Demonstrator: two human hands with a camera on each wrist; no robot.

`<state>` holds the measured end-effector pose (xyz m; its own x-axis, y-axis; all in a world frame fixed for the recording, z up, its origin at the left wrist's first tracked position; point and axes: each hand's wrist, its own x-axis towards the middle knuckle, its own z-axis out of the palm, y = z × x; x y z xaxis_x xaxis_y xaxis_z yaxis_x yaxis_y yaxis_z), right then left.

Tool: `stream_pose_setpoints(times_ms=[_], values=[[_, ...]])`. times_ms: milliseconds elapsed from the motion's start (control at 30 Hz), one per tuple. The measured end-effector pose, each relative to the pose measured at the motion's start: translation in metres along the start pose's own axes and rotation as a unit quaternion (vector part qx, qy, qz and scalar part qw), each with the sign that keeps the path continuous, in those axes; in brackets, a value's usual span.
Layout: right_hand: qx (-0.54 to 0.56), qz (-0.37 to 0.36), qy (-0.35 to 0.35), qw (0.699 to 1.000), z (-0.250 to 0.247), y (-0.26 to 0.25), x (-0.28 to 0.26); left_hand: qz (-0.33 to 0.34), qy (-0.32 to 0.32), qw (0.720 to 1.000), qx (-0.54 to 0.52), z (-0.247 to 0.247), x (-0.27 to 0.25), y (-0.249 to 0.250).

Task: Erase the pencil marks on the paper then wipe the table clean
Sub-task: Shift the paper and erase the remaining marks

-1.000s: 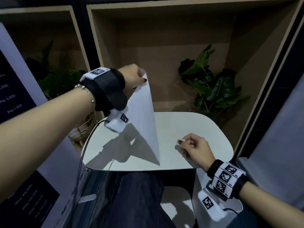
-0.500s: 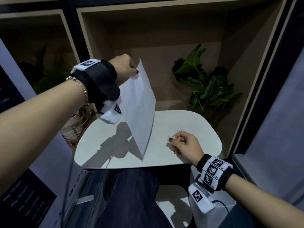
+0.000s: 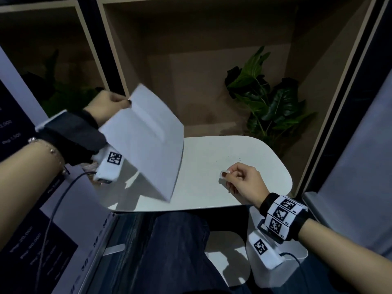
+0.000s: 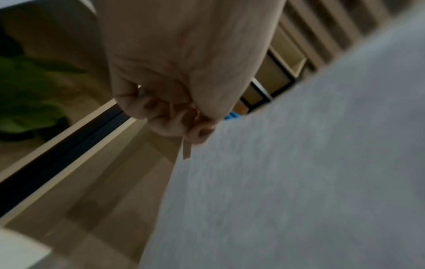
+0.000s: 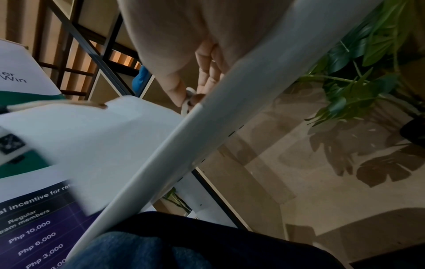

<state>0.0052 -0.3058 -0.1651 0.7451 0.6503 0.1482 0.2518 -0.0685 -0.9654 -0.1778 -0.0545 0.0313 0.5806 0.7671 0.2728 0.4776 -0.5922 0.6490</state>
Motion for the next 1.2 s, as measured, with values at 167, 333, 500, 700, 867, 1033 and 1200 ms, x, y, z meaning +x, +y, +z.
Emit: stream_pose_setpoints(times_ms=[167,333,500,700,867,1033,1200], values=[[0.034,0.020,0.009,0.999,0.002,-0.001,0.001,-0.122,-0.054,0.990,-0.046,0.021,-0.019,-0.085],[0.022,0.015,0.001,1.000,0.002,0.001,0.002,-0.193,-0.118,0.972,-0.057,0.041,-0.051,-0.141],[-0.001,0.010,-0.017,1.000,0.002,0.001,0.000,-0.179,-0.121,0.974,-0.065,0.042,-0.064,-0.162],[0.007,0.016,-0.031,0.999,0.006,0.002,0.001,-0.157,-0.156,0.975,-0.030,0.048,-0.059,-0.170],[0.001,0.010,-0.036,0.999,0.009,0.003,0.003,-0.140,-0.160,0.977,0.035,0.054,-0.065,-0.163],[-0.003,0.014,-0.031,0.999,0.010,0.000,0.005,-0.145,-0.162,0.975,0.046,0.053,-0.065,-0.163],[-0.012,0.023,-0.031,0.999,0.011,-0.005,0.011,-0.077,-0.120,0.983,0.115,0.059,-0.065,-0.159]])
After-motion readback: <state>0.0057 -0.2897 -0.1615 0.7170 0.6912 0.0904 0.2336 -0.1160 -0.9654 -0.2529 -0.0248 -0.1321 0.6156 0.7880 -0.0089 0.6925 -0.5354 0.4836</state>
